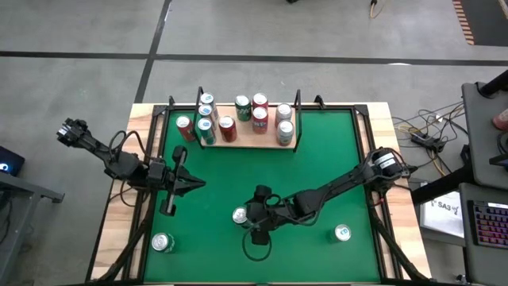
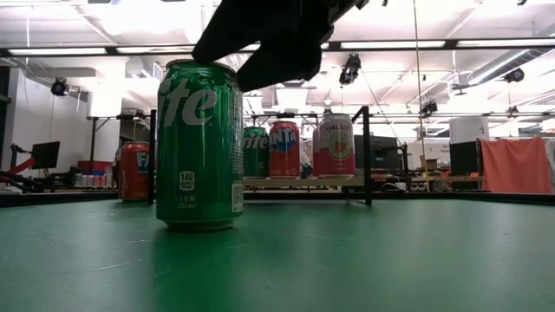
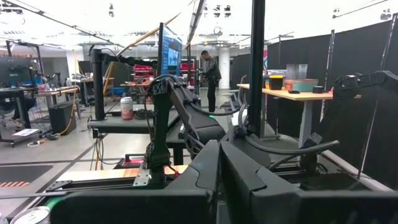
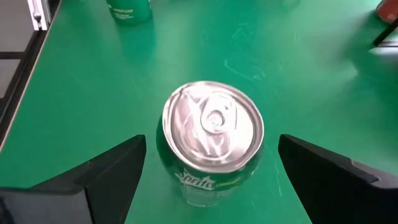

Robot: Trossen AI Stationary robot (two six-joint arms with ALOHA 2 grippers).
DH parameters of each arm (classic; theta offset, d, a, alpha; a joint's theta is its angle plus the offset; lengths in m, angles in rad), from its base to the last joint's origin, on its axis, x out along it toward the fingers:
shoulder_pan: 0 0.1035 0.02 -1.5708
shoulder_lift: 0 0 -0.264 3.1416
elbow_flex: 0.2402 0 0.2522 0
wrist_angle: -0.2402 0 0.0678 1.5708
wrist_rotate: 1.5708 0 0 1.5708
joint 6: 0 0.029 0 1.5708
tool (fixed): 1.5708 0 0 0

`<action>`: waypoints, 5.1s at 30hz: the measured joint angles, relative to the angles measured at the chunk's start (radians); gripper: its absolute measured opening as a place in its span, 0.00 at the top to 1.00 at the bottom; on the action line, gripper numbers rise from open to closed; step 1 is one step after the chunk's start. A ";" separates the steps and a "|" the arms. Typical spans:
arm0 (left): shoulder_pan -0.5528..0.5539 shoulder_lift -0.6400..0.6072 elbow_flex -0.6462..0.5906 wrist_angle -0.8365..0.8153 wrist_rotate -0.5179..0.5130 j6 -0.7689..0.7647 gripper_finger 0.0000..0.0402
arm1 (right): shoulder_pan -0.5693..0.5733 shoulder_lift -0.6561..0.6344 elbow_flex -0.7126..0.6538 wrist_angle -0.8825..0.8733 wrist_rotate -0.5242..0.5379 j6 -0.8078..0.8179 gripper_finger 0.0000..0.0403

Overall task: Pick and place cans onto a shelf
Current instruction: Put the right green soda can on the shelf aligned with the other green soda can

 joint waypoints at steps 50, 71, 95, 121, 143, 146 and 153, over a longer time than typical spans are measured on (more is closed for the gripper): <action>0.000 0.010 0.000 -0.018 0.000 0.000 1.00 | -0.055 0.073 -0.086 0.303 -0.110 -0.116 0.31; 0.000 0.139 0.000 -0.035 0.000 0.079 1.00 | -0.088 -0.237 -0.088 0.039 -0.106 -0.245 0.31; 0.051 0.261 0.000 -0.133 -0.070 0.106 0.78 | -0.281 -0.322 -0.088 -0.020 -0.248 -0.388 0.30; 0.291 0.362 -0.296 0.408 -0.105 0.029 0.21 | -0.337 -0.321 -0.024 -0.020 -0.265 -0.422 0.30; 0.305 0.584 -0.215 0.555 -0.090 0.047 0.24 | -0.336 -0.296 -0.023 0.005 -0.276 -0.476 0.30; 0.305 0.579 -0.214 0.557 -0.090 0.052 0.29 | -0.336 -0.296 -0.023 0.005 -0.274 -0.481 0.30; 0.304 0.569 -0.219 0.581 -0.079 0.054 0.22 | -0.336 -0.296 -0.024 0.016 -0.273 -0.467 0.31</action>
